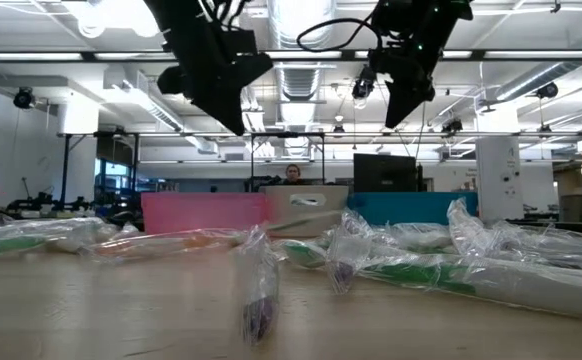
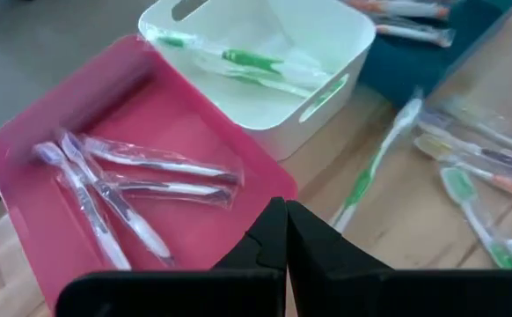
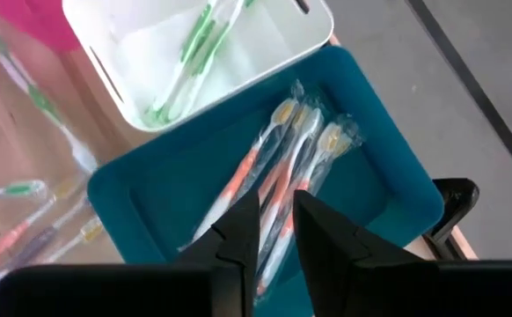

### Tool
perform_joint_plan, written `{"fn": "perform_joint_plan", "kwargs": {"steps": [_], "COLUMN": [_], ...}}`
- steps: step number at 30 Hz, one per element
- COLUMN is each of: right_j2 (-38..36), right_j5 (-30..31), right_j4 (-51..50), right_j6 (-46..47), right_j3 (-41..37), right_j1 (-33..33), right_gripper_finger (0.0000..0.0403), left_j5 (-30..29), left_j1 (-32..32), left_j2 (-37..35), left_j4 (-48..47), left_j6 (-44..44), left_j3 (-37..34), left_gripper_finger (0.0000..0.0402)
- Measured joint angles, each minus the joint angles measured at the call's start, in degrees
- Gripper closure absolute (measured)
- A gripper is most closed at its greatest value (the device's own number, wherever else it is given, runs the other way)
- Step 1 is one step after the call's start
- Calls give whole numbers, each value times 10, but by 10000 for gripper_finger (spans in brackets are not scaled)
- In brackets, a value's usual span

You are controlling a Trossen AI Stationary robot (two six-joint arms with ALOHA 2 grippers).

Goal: Pick & Place Toothbrushes
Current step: Put the green toothbrush into the white bin

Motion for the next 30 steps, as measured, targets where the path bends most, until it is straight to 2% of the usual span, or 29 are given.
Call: {"fn": "perform_joint_plan", "kwargs": {"steps": [4, 7, 10, 16, 19, 21, 25, 30], "right_j2": [0, 0, 0, 0, 0, 0, 0, 0], "right_j5": [0, 0, 0, 0, 0, 0, 0, 0], "right_j4": [0, 1, 5, 5, 6, 6, 6, 6], "right_j6": [-4, -4, -3, -4, -4, -4, -4, -4], "right_j3": [-11, -11, -11, -11, -11, -11, -11, -11], "right_j1": [0, 0, 0, 0, 0, 0, 0, 0], "right_gripper_finger": [319, 309, 301, 288, 281, 277, 270, 262], "left_j5": [62, 116, 145, 158, 166, 193, 236, 208], "left_j1": [5, 5, 5, 14, 21, 29, 43, 59], "left_j2": [16, 32, 52, 92, 116, 133, 177, 230], "left_j4": [34, 86, 129, 157, 156, 157, 155, 123], "left_j6": [29, 112, 194, 291, 309, 314, 326, 339], "left_j3": [-11, -17, -17, -8, 4, 14, 36, 75], "left_gripper_finger": [379, 360, 337, 285, 263, 252, 246, 250]}}
